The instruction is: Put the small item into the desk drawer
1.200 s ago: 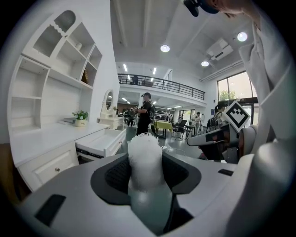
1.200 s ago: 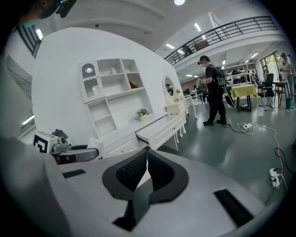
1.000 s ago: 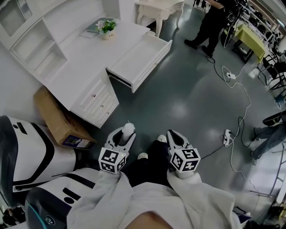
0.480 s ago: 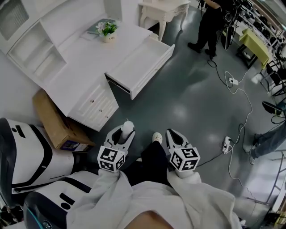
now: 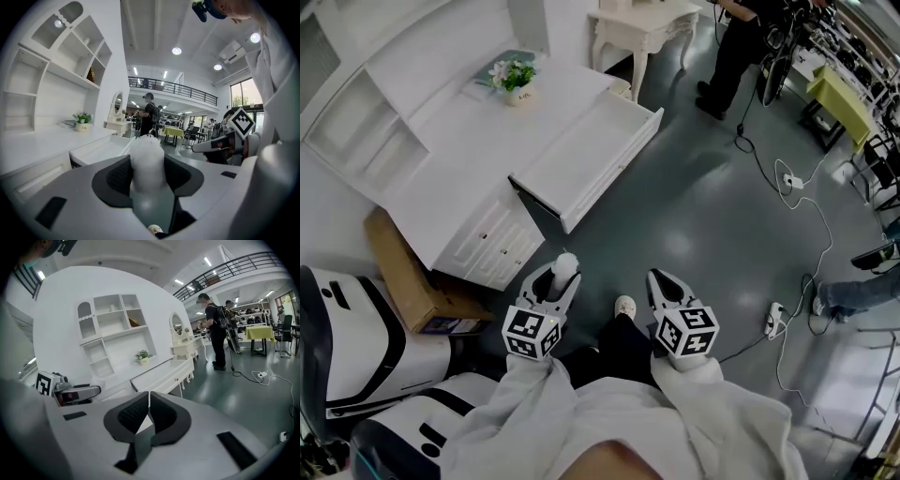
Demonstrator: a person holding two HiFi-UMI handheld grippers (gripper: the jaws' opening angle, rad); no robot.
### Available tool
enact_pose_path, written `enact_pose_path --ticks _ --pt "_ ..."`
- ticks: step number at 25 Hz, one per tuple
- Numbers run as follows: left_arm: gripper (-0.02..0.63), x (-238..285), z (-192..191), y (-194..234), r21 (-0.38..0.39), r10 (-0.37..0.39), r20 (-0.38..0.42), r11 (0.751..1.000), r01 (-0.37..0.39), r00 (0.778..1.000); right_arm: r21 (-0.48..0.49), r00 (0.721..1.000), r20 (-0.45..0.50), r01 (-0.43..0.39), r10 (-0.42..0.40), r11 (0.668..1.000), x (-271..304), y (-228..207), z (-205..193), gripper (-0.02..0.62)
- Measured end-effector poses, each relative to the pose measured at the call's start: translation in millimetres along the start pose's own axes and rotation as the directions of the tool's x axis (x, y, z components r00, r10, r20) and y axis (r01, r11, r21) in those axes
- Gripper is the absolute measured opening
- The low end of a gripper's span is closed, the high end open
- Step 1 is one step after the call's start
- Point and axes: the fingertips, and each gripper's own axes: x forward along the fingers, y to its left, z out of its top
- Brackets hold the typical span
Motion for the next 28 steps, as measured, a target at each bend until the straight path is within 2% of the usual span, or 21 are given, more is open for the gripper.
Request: enact_pose_path --ticks 10,21,28 --pt "0.196 66.6 25.0 6.8 0.016 -0.005 0.004 1.000 0.005 1.000 0.006 1.000 0.004 -0.005 0.005 1.000 36.6 -49.9 34.4 0.035" --pt "0.196 120.6 29.5 7.9 -0.003 0.020 -0.010 1.000 -0.020 1.000 -0.002 0.999 -0.022 -0.044 0.044 0.999 69.3 -91.6 54.0 0.035" --pt "0.196 150.3 34.5 -12.1 0.010 -0.024 -0.014 1.000 0.024 1.000 0.003 0.999 -0.019 -0.049 0.049 0.999 75.4 -112.3 65.6 0.035"
